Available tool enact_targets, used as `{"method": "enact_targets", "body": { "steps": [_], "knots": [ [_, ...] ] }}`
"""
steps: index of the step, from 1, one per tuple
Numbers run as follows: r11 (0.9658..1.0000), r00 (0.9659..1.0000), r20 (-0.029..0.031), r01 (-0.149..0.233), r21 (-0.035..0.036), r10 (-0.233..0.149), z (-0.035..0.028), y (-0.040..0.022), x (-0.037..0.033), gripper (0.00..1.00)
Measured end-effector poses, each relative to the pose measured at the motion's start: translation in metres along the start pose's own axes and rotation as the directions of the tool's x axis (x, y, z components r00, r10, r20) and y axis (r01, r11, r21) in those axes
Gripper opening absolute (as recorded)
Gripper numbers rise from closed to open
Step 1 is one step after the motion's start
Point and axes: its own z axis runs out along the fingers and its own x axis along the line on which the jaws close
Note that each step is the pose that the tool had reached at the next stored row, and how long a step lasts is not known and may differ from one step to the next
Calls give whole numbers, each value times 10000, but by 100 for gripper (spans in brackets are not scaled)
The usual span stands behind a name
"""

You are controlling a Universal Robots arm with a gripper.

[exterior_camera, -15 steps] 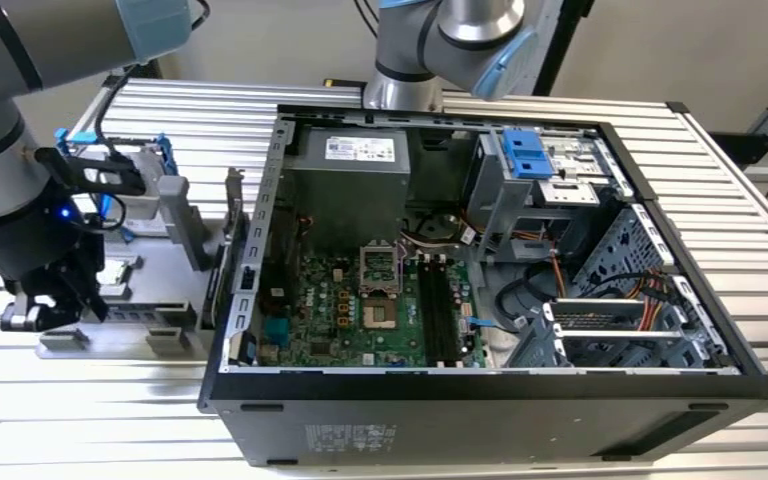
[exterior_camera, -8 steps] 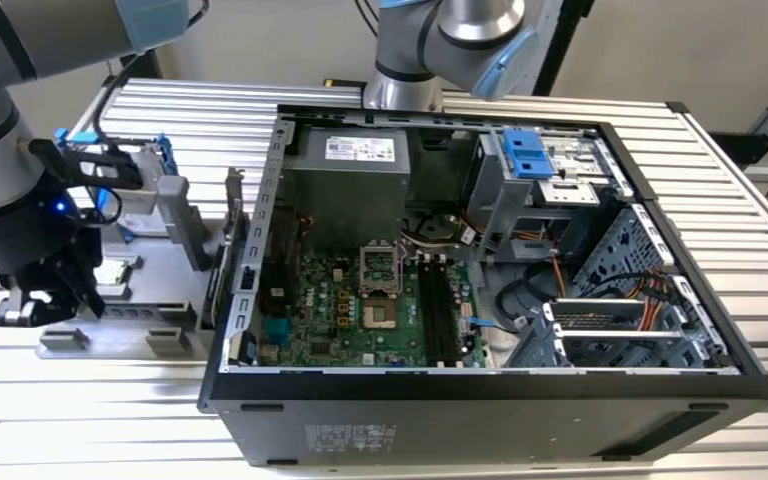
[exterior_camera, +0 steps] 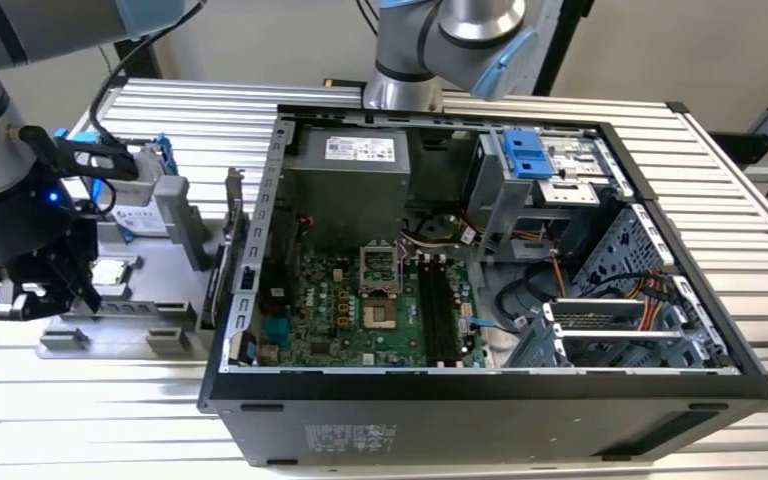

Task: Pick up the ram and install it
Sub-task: 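Pick up the ram and move it above insertion slot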

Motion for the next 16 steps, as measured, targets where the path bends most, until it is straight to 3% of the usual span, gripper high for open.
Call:
{"method": "enact_targets", "body": {
  "steps": [16],
  "knots": [
    [10000,10000,-1,0,0,0,-238,7,-3,0]
  ]
}}
